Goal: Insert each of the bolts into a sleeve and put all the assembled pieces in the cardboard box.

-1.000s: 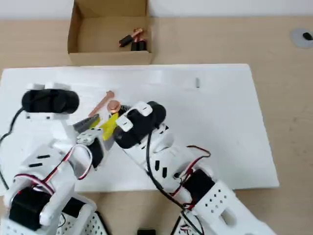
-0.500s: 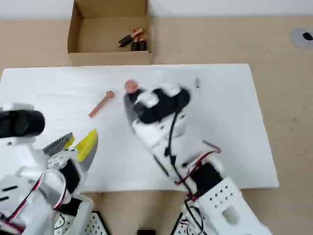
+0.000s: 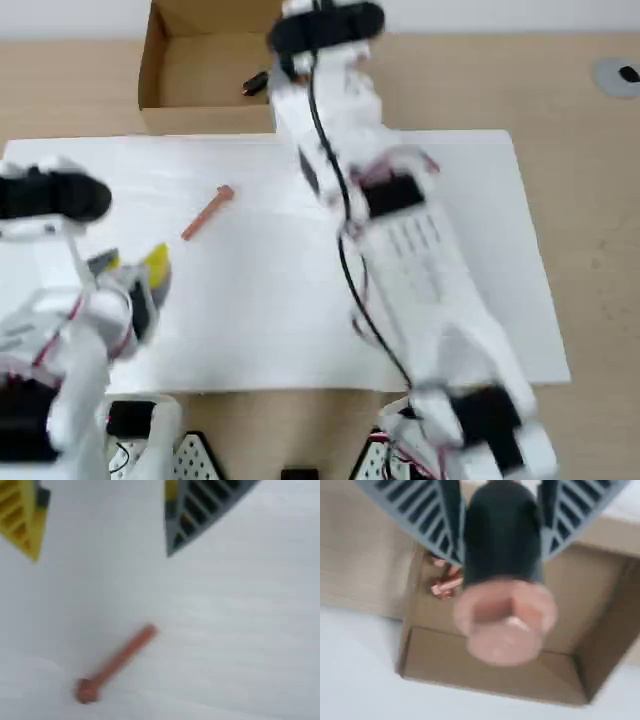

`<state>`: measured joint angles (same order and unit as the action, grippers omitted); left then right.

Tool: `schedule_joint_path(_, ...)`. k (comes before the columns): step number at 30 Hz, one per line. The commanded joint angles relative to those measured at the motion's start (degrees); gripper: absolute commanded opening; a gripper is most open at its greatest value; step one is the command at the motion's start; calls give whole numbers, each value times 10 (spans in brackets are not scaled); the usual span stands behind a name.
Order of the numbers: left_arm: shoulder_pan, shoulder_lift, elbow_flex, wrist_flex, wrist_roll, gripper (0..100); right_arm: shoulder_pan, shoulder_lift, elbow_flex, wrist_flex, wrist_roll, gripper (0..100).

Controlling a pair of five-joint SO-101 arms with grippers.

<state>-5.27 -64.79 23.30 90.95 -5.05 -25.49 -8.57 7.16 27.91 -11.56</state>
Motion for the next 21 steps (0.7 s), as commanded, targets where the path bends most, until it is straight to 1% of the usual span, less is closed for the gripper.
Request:
schedule_joint_path(1, -36, 49, 8, -49, -10, 178, 27, 185, -239, 27, -4, 9)
schedule_joint_path(4, -36, 87, 23, -82, -22, 178, 41, 338, -415, 62, -4, 9)
schedule_joint_path(7, -36, 128, 44, -135, -26, 178, 48, 486, -596, 98, -3, 9)
schedule_joint_path(10, -36, 180, 53, -176, -30, 178, 47, 622, -763, 120, 27, 9)
schedule_joint_path(13, -35, 247, 49, -219, -40, 179, 46, 735, -898, 124, 43, 9)
schedule_joint_path(17, -25, 354, 31, -273, -51, 179, 46, 834, -1003, 120, 63, 12)
schedule_joint_path(21, 13, 464, -26, -283, -58, 179, 49, 866, -1018, 117, 77, 13)
